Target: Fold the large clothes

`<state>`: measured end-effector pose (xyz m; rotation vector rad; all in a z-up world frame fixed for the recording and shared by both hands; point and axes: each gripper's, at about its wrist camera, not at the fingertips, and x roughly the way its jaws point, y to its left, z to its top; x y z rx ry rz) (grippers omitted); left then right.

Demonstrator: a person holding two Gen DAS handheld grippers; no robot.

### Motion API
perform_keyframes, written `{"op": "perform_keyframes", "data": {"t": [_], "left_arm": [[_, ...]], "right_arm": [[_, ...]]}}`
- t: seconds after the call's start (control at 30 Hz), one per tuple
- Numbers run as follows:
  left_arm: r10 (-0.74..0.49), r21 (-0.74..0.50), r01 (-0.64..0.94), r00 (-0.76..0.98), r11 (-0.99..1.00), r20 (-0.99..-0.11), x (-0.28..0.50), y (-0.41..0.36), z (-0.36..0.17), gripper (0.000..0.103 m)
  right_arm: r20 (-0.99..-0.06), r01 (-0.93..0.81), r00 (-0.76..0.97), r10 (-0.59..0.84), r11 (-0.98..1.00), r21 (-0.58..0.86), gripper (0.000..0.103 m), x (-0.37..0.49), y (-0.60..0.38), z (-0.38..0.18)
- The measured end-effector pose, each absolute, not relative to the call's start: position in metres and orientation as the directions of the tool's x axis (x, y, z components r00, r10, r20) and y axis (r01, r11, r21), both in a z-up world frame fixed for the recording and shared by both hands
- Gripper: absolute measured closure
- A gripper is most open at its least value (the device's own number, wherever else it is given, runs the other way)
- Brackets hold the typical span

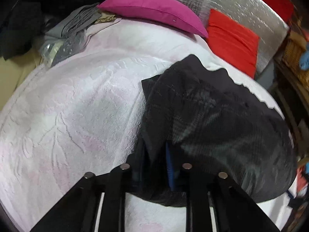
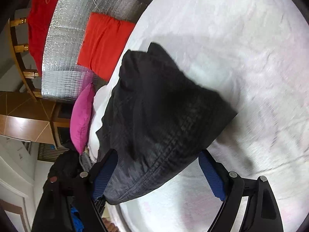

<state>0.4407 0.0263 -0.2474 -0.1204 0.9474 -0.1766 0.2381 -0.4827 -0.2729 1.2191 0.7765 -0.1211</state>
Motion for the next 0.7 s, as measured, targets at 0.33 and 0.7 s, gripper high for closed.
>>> {"op": "perform_keyframes", "data": {"t": [0.33, 0.7], "left_arm": [[-0.248, -0.259, 0.064, 0.574, 0.964, -0.780, 0.443, 0.054, -0.234, 0.051], [-0.177, -0.178, 0.066, 0.647, 0.982, -0.741, 0.455, 0.046, -0.218, 0.020]], "right_arm": [[-0.547, 0.438, 0.832, 0.094, 0.493, 0.752, 0.015, 0.221, -0.517, -0.228], [-0.606, 0.361, 0.793, 0.055, 0.759, 0.542, 0.015, 0.276, -0.474, -0.190]]}}
